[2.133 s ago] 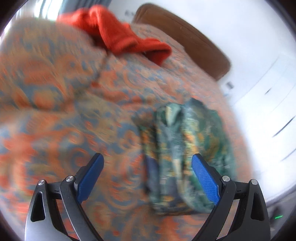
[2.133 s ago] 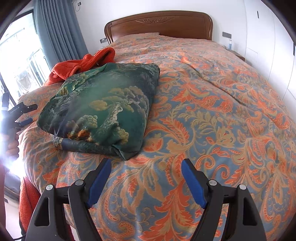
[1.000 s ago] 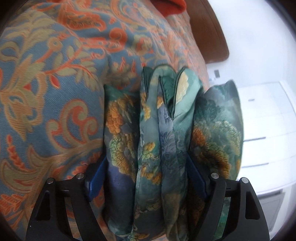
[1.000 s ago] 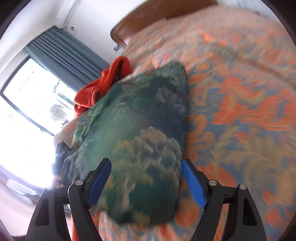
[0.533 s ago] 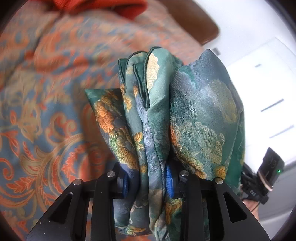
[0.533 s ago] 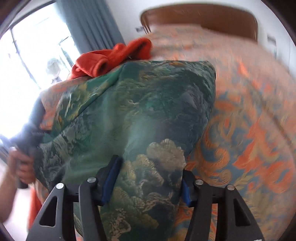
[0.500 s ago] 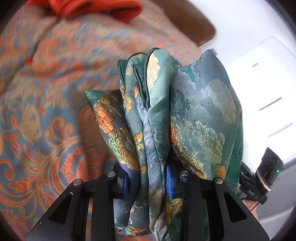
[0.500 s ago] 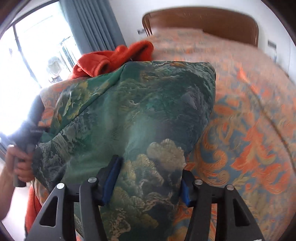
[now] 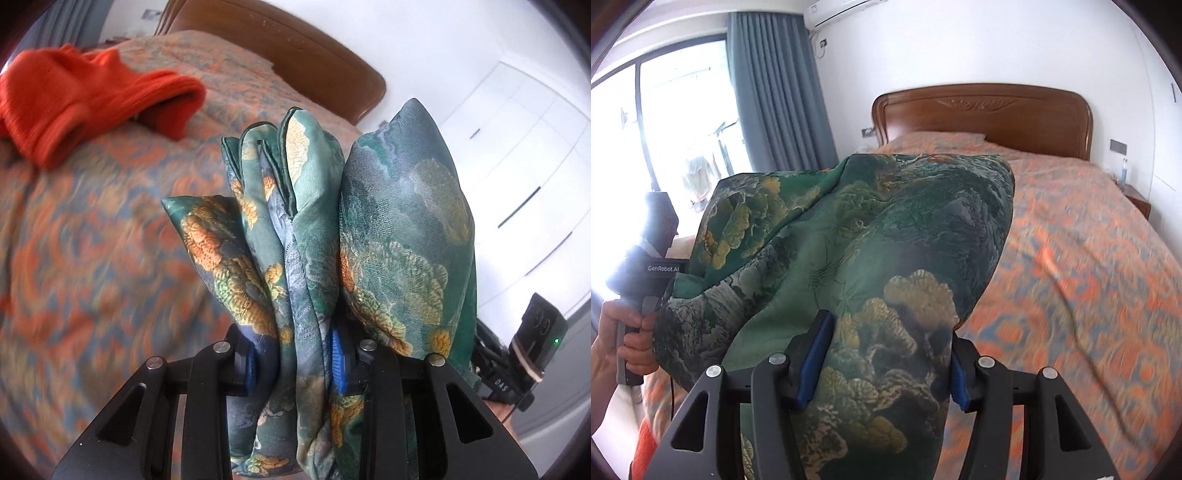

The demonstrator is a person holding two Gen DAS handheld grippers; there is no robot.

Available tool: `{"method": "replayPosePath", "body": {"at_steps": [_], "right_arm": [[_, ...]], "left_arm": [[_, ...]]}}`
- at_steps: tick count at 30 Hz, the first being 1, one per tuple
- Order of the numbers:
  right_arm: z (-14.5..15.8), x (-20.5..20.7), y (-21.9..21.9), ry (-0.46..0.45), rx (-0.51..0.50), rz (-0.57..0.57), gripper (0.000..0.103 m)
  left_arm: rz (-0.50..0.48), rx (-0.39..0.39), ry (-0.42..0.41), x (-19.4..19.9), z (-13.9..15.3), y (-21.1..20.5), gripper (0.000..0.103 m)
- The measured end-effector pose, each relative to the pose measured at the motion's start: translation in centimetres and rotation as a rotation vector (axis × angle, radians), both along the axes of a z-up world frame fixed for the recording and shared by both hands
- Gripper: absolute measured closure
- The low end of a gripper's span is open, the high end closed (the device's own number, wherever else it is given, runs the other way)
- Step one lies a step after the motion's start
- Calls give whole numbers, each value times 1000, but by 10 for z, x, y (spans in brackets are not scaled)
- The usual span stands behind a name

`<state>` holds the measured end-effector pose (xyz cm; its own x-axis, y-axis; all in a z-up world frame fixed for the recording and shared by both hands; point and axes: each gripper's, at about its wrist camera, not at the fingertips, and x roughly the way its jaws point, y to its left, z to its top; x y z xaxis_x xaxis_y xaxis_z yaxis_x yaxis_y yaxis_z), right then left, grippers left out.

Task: Fold large clothes
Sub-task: 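Lower the bundle onto the bed and open both tools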

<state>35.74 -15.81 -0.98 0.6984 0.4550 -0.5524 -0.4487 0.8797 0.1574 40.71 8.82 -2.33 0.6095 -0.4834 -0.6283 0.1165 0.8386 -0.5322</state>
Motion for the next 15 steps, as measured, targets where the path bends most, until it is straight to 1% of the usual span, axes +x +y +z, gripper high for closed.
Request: {"method": "replayPosePath", "body": {"at_steps": [3,4,5,6,7,8,9,10,11,12,13,14,15], "right_arm": [[-6,39,-9,3,7,-15,47],[-11,52,-11,15,10,-19,47],[-17,62,-13,27,12,-23,47],[-29,77,-15,52,17,-28,47],[-39,88,-17,80,25,-34,46],[-53,100,-20,122,36,-49,43],[-78,117,-25,208,52,-85,38],[-96,127,-29,277,53,-122,32],[-115,133,-36,329,78,-170,29],[-121,130,-46,325,149,-187,25],[-121,124,-56,311,229,-187,24],[-119,118,-61,305,272,-191,24],[-111,105,-69,287,313,-197,22]], "left_arm": [[8,33,10,40,-9,-10,72],[9,46,16,46,-15,-13,71],[11,60,24,53,-24,-15,65],[22,78,49,65,-40,-15,60],[47,95,98,76,-62,-14,51],[72,114,156,79,-83,-12,45],[89,141,213,82,-105,-9,45],[74,131,221,78,-117,-5,44],[61,108,200,72,-119,0,39],[59,88,162,59,-115,6,36],[65,92,125,47,-107,11,31],[71,114,80,31,-96,13,26],[80,154,18,11,-83,14,23]]}}
